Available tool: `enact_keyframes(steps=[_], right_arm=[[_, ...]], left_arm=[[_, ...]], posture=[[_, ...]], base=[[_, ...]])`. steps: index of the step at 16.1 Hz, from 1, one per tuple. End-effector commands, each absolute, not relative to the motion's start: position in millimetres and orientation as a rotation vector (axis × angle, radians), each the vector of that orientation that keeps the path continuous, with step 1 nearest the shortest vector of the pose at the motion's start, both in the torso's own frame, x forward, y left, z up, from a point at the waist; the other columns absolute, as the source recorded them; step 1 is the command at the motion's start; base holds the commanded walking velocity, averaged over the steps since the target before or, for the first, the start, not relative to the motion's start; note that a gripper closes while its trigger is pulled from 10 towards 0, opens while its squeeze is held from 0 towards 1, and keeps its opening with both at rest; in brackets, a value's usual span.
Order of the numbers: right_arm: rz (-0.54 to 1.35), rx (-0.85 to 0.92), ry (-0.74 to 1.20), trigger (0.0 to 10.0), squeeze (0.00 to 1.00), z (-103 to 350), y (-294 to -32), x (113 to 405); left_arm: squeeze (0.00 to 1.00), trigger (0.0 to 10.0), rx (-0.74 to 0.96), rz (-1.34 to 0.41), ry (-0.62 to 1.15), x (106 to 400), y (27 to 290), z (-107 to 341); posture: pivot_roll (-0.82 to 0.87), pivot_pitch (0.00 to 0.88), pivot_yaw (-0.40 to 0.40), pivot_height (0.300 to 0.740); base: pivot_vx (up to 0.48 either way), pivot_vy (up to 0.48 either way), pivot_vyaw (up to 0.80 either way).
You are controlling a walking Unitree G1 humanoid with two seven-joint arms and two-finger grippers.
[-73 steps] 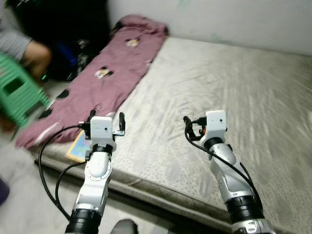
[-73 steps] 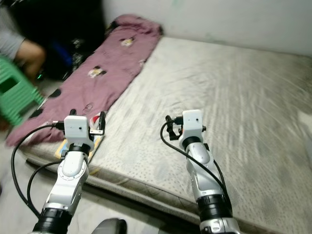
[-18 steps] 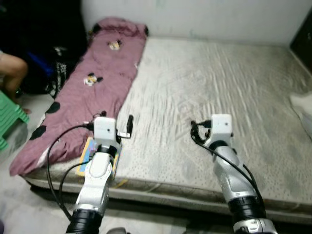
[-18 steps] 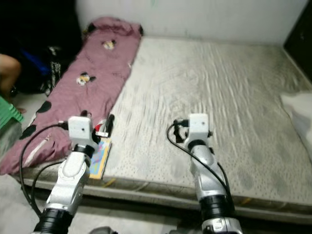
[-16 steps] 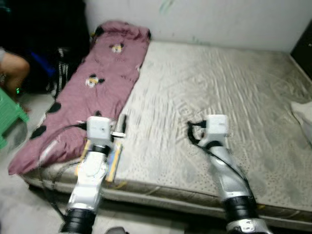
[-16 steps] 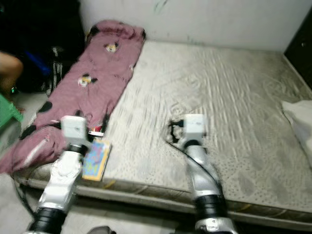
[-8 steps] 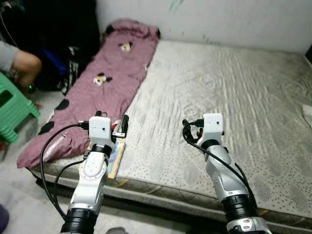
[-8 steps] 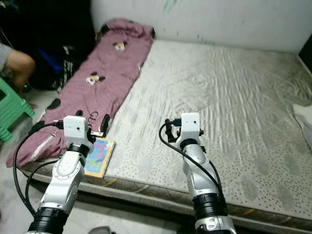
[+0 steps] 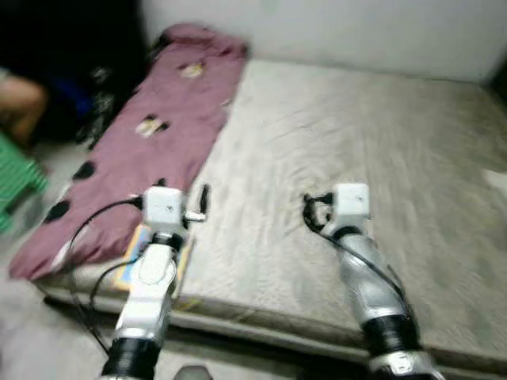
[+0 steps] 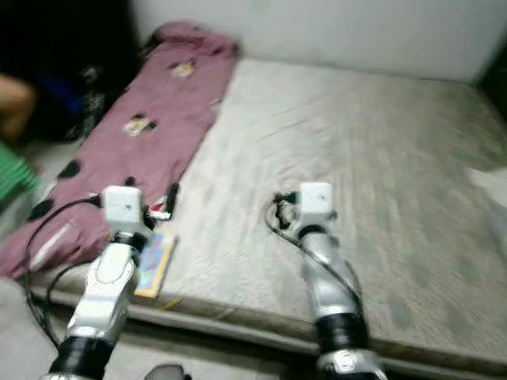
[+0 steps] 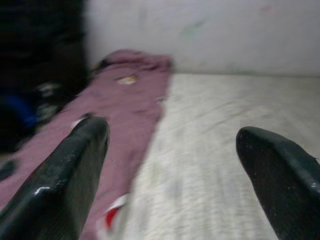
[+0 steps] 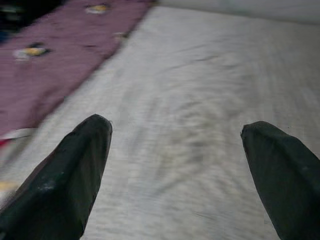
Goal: Clean up the room
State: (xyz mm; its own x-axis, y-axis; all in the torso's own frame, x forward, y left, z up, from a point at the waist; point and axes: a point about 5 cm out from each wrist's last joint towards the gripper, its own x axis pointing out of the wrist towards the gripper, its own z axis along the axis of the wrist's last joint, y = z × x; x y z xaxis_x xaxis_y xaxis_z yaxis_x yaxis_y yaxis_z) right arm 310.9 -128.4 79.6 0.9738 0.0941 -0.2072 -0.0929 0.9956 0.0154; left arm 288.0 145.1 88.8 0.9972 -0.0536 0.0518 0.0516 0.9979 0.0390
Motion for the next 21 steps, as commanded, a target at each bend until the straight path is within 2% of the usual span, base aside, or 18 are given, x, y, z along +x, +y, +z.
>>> enact_keyframes(steps=[1,6,12,21], right_arm=[[0.068,-0.007,0.215,10.0,0.00,79.1,-137.8,310.6],[0.067,-0.012,0.225,10.0,0.00,77.7,-138.4,310.7],[0.072,-0.017,0.234,10.0,0.00,76.7,-138.1,311.0],[0.092,-0.022,0.242,10.0,0.00,75.9,-135.7,310.4]], left_arm=[[0.00,10.0,0.037,-0.060,-0.062,289.7,140.8,91.3],[0.00,10.0,0.027,-0.050,-0.055,290.6,141.0,90.7],[0.00,10.0,0.022,-0.051,-0.046,291.2,140.7,89.8],[0.00,10.0,0.017,-0.044,-0.042,291.4,140.9,90.0]], posture=[[0.05,0.000,0.009,0.740],[0.05,0.000,0.006,0.740],[0.05,0.000,0.006,0.740],[0.05,0.000,0.003,0.740]], base=[[0.000,0.000,0.00],[0.000,0.066,0.00],[0.000,0.480,-0.60],[0.000,0.480,0.00]])
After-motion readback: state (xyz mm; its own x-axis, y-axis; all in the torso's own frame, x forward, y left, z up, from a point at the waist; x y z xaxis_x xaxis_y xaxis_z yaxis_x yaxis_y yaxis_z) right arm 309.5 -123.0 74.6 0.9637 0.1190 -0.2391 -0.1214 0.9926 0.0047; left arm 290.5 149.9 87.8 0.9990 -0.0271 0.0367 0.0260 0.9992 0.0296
